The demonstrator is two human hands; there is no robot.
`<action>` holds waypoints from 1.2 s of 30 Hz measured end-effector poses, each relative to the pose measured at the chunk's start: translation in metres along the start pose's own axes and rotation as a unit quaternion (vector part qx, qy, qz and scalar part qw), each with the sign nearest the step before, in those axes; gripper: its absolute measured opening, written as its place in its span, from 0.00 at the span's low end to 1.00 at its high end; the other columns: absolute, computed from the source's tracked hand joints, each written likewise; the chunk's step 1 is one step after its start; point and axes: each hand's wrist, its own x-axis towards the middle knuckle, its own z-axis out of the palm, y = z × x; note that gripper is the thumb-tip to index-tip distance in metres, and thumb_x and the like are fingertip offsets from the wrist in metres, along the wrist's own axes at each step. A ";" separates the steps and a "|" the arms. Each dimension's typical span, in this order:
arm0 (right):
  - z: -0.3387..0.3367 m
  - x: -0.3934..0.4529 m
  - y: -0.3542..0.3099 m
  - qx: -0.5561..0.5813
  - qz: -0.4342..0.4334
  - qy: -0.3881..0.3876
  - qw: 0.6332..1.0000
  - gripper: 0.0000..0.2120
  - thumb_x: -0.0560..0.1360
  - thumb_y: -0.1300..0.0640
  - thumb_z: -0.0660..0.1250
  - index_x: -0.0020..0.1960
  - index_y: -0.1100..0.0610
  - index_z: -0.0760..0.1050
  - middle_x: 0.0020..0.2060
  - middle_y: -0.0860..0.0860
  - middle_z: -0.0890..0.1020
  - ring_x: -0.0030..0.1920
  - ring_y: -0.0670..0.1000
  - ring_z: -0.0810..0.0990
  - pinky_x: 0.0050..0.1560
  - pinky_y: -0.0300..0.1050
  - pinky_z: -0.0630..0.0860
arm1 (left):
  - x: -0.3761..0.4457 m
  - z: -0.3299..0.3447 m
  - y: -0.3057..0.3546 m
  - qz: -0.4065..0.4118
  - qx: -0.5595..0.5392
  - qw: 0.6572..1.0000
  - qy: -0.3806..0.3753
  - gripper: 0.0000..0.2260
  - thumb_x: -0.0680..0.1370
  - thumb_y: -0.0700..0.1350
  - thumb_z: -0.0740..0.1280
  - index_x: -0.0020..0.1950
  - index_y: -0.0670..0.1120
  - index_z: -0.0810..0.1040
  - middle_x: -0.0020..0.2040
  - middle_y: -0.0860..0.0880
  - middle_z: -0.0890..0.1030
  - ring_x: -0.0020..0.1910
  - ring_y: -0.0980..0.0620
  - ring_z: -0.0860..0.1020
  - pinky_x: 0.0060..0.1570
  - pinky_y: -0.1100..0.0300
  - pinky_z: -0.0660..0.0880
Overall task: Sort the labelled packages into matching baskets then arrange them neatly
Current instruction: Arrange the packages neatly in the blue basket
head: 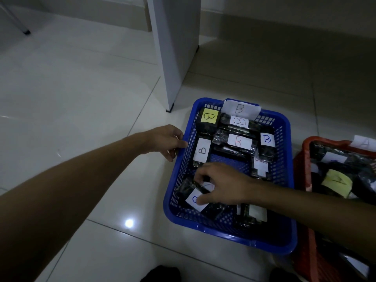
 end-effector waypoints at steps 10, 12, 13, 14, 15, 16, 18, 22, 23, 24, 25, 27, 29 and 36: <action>-0.032 0.037 0.023 0.261 0.125 0.315 0.904 0.21 0.73 0.53 0.75 0.55 0.54 0.65 0.48 0.50 0.79 0.46 0.54 0.82 0.45 0.56 0.82 | 0.001 0.011 -0.008 -0.015 -0.081 0.997 0.011 0.11 0.82 0.46 0.59 0.56 0.39 0.75 0.51 0.40 0.82 0.42 0.47 0.82 0.34 0.60 0.79; -0.023 0.050 0.024 0.216 0.121 0.337 0.908 0.20 0.73 0.53 0.75 0.54 0.54 0.65 0.48 0.52 0.79 0.44 0.54 0.82 0.45 0.55 0.82 | -0.002 0.009 -0.013 -0.025 -0.093 0.995 -0.003 0.09 0.81 0.45 0.62 0.53 0.40 0.75 0.49 0.40 0.82 0.39 0.48 0.81 0.37 0.59 0.79; -0.018 0.054 0.026 0.192 0.121 0.334 0.915 0.19 0.73 0.52 0.74 0.54 0.53 0.65 0.47 0.53 0.80 0.43 0.54 0.82 0.44 0.53 0.81 | -0.004 0.008 -0.016 -0.030 -0.099 0.995 -0.014 0.08 0.80 0.45 0.63 0.52 0.40 0.75 0.49 0.40 0.82 0.38 0.49 0.81 0.38 0.59 0.80; -0.014 0.056 0.027 0.168 0.119 0.328 0.922 0.19 0.74 0.51 0.74 0.54 0.53 0.65 0.46 0.53 0.81 0.42 0.54 0.82 0.44 0.52 0.81 | -0.005 0.007 -0.018 -0.033 -0.102 0.994 -0.023 0.09 0.80 0.46 0.64 0.52 0.40 0.75 0.47 0.41 0.83 0.38 0.49 0.81 0.39 0.58 0.80; -0.010 0.056 0.029 0.139 0.118 0.319 0.930 0.18 0.75 0.50 0.73 0.55 0.51 0.65 0.45 0.53 0.81 0.41 0.54 0.82 0.43 0.52 0.81 | -0.007 0.007 -0.020 -0.034 -0.101 0.994 -0.030 0.11 0.80 0.47 0.65 0.52 0.39 0.76 0.45 0.41 0.83 0.37 0.49 0.81 0.39 0.58 0.80; -0.008 0.056 0.031 0.102 0.112 0.311 0.938 0.18 0.75 0.49 0.72 0.55 0.51 0.65 0.44 0.53 0.81 0.41 0.54 0.82 0.43 0.52 0.80 | -0.009 0.007 -0.021 -0.035 -0.095 0.994 -0.034 0.13 0.80 0.49 0.64 0.51 0.39 0.76 0.43 0.42 0.83 0.36 0.49 0.81 0.38 0.58 0.80; -0.008 0.053 0.033 0.004 0.093 0.301 0.949 0.16 0.77 0.47 0.69 0.57 0.51 0.65 0.42 0.53 0.80 0.42 0.54 0.80 0.43 0.52 0.79 | -0.012 0.009 -0.022 -0.032 -0.070 0.996 -0.042 0.16 0.80 0.53 0.63 0.50 0.38 0.77 0.40 0.42 0.82 0.34 0.49 0.81 0.37 0.58 0.80; -0.011 0.044 0.028 -0.115 0.065 0.270 0.954 0.24 0.75 0.38 0.66 0.63 0.52 0.66 0.43 0.51 0.81 0.44 0.54 0.80 0.39 0.47 0.76 | -0.017 0.011 -0.023 -0.007 -0.032 0.998 -0.059 0.21 0.81 0.56 0.58 0.48 0.40 0.80 0.37 0.42 0.81 0.32 0.49 0.80 0.34 0.60 0.78; -0.011 0.040 0.027 -0.118 0.060 0.247 0.960 0.29 0.73 0.35 0.68 0.65 0.52 0.66 0.44 0.50 0.81 0.44 0.53 0.80 0.38 0.46 0.74 | -0.017 0.011 -0.024 -0.001 -0.031 0.998 -0.059 0.21 0.81 0.56 0.58 0.47 0.41 0.81 0.37 0.43 0.81 0.32 0.50 0.79 0.33 0.60 0.78; -0.010 0.037 0.025 -0.115 0.057 0.223 0.966 0.34 0.70 0.35 0.71 0.68 0.52 0.65 0.45 0.50 0.81 0.44 0.53 0.80 0.37 0.44 0.73 | -0.017 0.011 -0.024 0.004 -0.030 0.998 -0.058 0.21 0.81 0.56 0.58 0.47 0.41 0.81 0.37 0.43 0.81 0.31 0.50 0.79 0.33 0.61 0.77; -0.009 0.035 0.025 -0.114 0.056 0.203 0.971 0.37 0.69 0.37 0.73 0.70 0.52 0.64 0.46 0.50 0.81 0.44 0.52 0.81 0.37 0.43 0.72 | -0.018 0.010 -0.024 0.006 -0.029 0.998 -0.057 0.20 0.81 0.56 0.58 0.47 0.42 0.81 0.36 0.43 0.81 0.31 0.50 0.79 0.32 0.61 0.77; -0.008 0.035 0.028 -0.121 0.056 0.195 0.972 0.40 0.68 0.40 0.76 0.72 0.52 0.62 0.48 0.51 0.81 0.44 0.52 0.80 0.37 0.43 0.71 | -0.017 0.008 -0.024 0.005 -0.023 0.998 -0.061 0.20 0.81 0.56 0.59 0.48 0.42 0.81 0.37 0.44 0.81 0.31 0.51 0.79 0.33 0.61 0.77; -0.011 0.038 0.030 -0.127 0.062 0.210 0.968 0.40 0.68 0.39 0.75 0.72 0.52 0.61 0.48 0.51 0.81 0.44 0.52 0.80 0.37 0.43 0.71 | -0.017 0.007 -0.023 0.003 -0.013 0.998 -0.063 0.20 0.81 0.56 0.59 0.48 0.42 0.81 0.37 0.45 0.81 0.31 0.52 0.78 0.33 0.61 0.77; 0.000 -0.016 0.015 -0.186 -0.006 0.113 0.976 0.41 0.63 0.26 0.70 0.63 0.50 0.62 0.55 0.47 0.73 0.53 0.50 0.74 0.50 0.49 0.73 | -0.008 0.005 -0.018 0.024 0.051 0.998 0.034 0.15 0.79 0.57 0.63 0.44 0.45 0.76 0.38 0.48 0.82 0.30 0.55 0.74 0.30 0.63 0.71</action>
